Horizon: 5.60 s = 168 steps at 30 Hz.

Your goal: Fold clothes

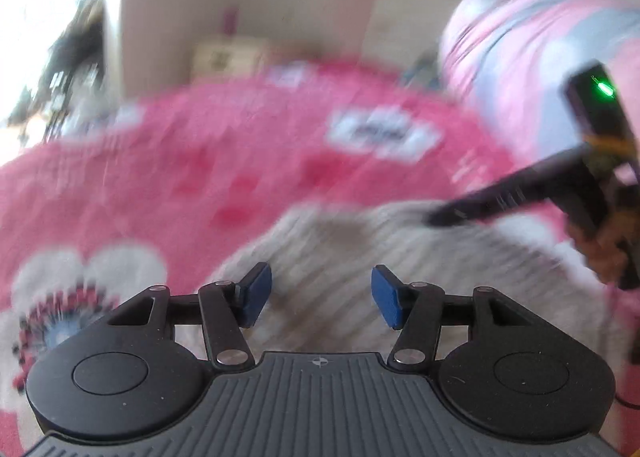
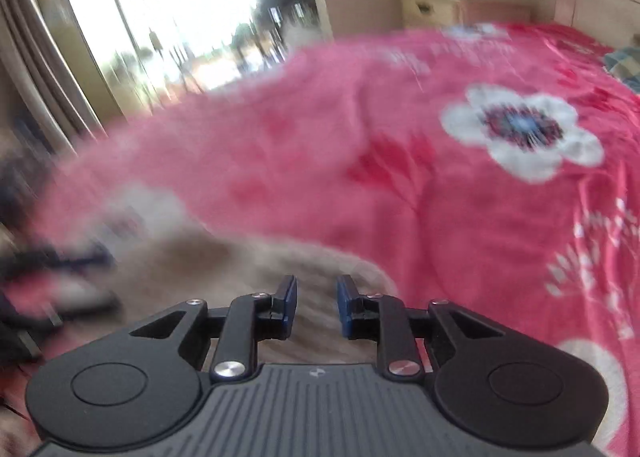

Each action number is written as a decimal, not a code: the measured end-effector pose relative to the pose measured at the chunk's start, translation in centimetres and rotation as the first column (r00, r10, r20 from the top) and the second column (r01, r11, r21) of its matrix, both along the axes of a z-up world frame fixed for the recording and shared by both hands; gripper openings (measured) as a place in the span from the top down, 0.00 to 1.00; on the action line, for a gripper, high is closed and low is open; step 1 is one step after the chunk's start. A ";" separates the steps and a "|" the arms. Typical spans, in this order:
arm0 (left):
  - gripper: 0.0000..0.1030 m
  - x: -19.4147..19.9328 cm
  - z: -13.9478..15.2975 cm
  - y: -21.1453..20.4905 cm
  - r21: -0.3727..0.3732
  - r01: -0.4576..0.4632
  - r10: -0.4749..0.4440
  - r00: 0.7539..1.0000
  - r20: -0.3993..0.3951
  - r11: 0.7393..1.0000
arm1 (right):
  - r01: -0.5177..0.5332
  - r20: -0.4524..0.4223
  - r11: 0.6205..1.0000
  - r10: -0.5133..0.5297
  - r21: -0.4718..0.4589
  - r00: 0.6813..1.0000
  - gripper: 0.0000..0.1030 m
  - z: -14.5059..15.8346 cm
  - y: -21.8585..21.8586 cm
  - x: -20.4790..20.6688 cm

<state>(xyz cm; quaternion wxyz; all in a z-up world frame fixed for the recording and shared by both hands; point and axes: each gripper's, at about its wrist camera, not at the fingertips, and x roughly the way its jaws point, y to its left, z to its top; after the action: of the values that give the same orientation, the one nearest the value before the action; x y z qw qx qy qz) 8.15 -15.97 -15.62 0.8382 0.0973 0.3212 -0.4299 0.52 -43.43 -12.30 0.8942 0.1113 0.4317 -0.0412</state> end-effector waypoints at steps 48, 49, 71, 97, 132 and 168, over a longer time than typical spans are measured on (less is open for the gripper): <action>0.48 -13.6 3.1 5.7 0.001 0.289 -0.288 0.955 0.071 0.957 | -0.205 -0.217 0.978 0.206 0.028 0.954 0.77 6.9 6.2 -14.3; 0.48 -13.8 2.5 5.4 0.019 0.287 -0.287 0.956 0.056 0.958 | -0.221 -0.207 0.974 0.225 0.042 0.952 0.77 6.6 7.0 -13.8; 0.41 -15.8 0.2 5.1 0.072 0.265 -0.271 0.958 0.093 0.962 | -0.206 -0.166 0.978 0.197 -0.038 0.966 0.80 2.1 11.5 -8.9; 0.40 -15.5 0.3 5.5 0.028 0.241 -0.242 0.969 0.047 0.970 | -0.268 -0.087 0.962 0.263 -0.052 0.961 0.74 4.2 11.4 -0.8; 0.14 -0.1 -5.3 8.1 -0.295 -0.105 -0.124 0.740 -0.662 0.950 | 0.234 -0.116 0.749 -0.207 0.620 0.971 0.07 -2.2 -6.8 -8.2; 0.20 -0.1 -3.8 7.2 -0.321 -0.109 -0.143 0.730 -0.668 0.941 | -0.003 -0.085 0.630 0.110 0.777 0.990 0.18 -2.2 -1.4 -2.8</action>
<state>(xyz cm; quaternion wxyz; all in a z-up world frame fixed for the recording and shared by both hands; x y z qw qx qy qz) 8.09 -8.75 -19.43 0.6610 -0.2099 0.5264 -0.4918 -2.30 -44.79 -14.49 0.7318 0.4679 0.4657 0.1694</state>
